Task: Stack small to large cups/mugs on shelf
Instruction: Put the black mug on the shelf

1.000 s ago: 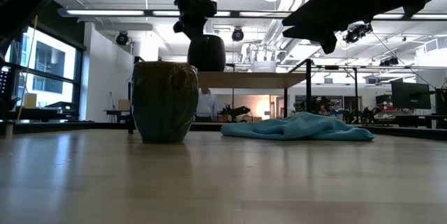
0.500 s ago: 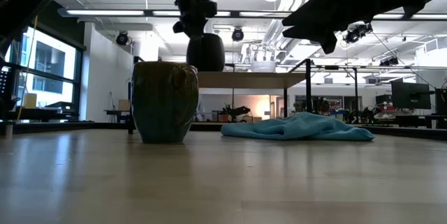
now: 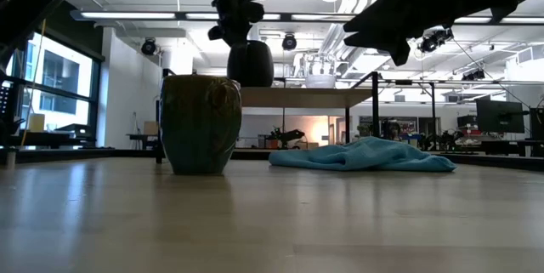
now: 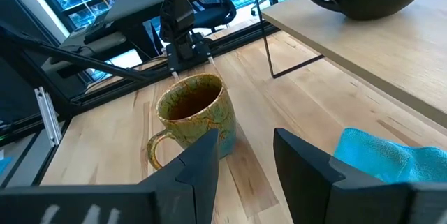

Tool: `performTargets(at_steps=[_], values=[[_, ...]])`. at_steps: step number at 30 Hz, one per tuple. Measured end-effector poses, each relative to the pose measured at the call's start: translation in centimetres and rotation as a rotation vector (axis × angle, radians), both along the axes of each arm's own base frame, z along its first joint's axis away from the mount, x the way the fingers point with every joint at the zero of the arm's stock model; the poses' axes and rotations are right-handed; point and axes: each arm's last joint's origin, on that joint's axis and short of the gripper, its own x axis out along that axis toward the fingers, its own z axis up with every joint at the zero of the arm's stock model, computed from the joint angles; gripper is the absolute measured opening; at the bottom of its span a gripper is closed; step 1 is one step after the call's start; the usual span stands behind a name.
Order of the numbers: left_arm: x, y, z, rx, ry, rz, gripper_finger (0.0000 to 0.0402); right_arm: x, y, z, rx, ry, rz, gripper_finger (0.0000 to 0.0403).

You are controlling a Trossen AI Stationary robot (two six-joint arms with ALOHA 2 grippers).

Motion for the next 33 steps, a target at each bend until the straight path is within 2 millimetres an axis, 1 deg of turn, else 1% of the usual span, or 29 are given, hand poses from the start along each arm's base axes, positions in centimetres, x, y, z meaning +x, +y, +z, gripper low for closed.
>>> performTargets(at_steps=[17,33], values=[[0.04,-0.04,0.0,-0.019,-0.021,0.066,0.0001,-0.03,0.0,-0.12,-0.001,0.013,0.0,0.0128],[0.61,-0.77,0.22,0.01,-0.009,0.112,0.0,-0.06,0.01,-0.21,-0.023,0.025,0.006,0.0128]])
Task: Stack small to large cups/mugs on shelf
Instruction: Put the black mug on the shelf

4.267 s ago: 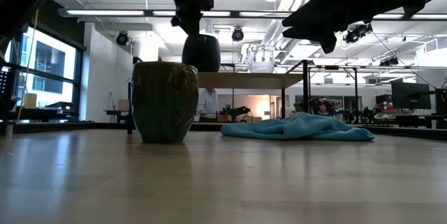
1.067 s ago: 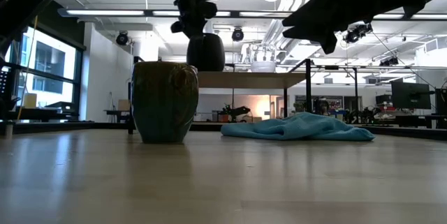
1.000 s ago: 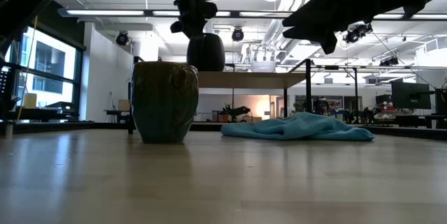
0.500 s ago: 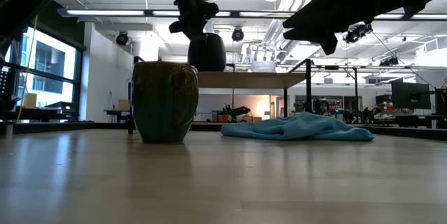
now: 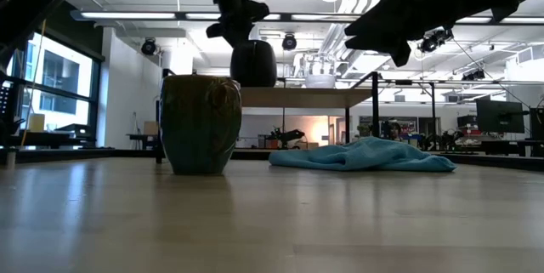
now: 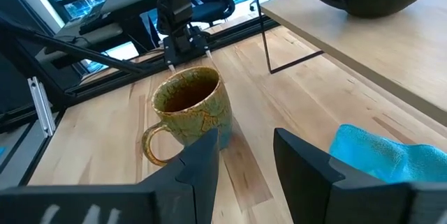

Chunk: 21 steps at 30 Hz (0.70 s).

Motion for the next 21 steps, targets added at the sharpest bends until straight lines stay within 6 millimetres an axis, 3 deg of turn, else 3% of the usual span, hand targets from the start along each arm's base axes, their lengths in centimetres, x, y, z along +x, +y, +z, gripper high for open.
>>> performTargets(at_steps=[7,21], values=[[-0.1,-0.3,2.0,0.051,-0.057,0.006,0.0,0.0,0.0,0.0,-0.003,0.001,0.001,0.0128],[0.1,-0.4,1.9,0.047,-0.071,0.057,0.0,0.0,0.0,0.0,0.007,-0.001,0.009,0.0128]])
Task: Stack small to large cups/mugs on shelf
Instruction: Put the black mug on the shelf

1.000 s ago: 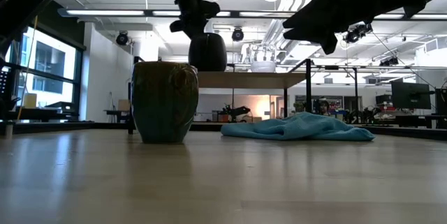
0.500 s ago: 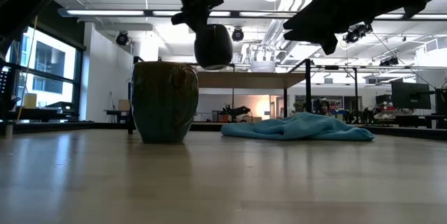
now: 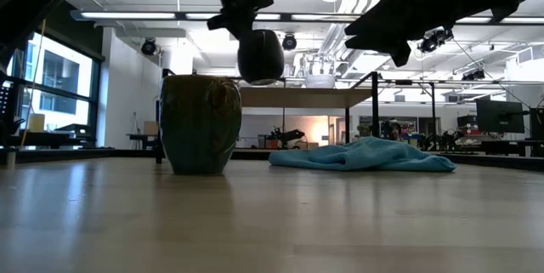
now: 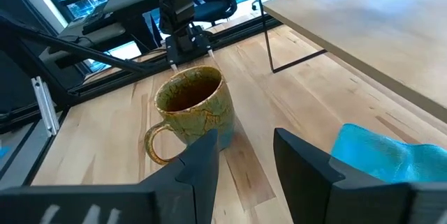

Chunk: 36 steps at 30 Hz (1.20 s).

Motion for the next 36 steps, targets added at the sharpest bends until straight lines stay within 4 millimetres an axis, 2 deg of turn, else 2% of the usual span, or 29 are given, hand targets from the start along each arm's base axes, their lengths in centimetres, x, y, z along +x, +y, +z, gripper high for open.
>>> performTargets(at_steps=[14,36], values=[[0.56,0.14,-0.87,-0.022,0.015,0.009,0.0,0.0,0.02,0.0,0.002,0.0,0.006,0.0128],[0.64,-0.03,-0.85,-0.033,0.009,0.002,0.0,0.0,0.02,0.0,-0.001,0.0,0.006,0.0128]])
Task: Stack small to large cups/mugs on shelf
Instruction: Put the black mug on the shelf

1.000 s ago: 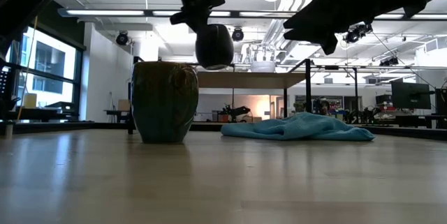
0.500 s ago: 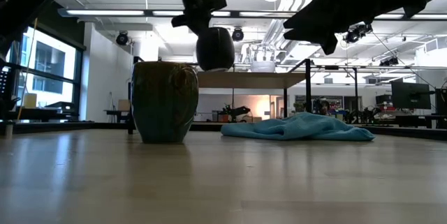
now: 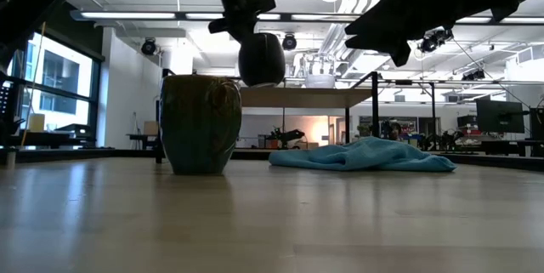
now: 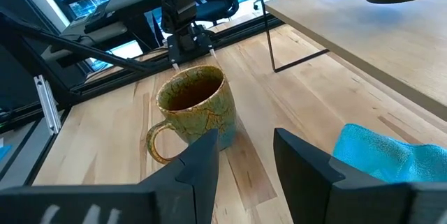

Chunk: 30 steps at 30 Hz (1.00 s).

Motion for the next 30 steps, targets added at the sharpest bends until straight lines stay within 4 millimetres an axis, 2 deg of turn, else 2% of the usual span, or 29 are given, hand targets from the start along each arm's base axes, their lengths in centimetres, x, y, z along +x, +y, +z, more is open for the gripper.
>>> performTargets(at_steps=[7,16,30], values=[[0.1,-0.1,-0.1,0.008,0.008,0.006,0.0,0.0,0.0,0.0,0.0,0.0,0.0,0.0128],[1.3,-0.1,-1.5,-0.014,0.033,-0.005,0.0,0.0,0.0,0.0,0.007,0.001,0.003,0.0128],[1.4,0.0,-1.6,-0.018,0.033,-0.011,0.0001,-0.1,0.1,-0.3,0.026,0.028,0.016,0.0128]])
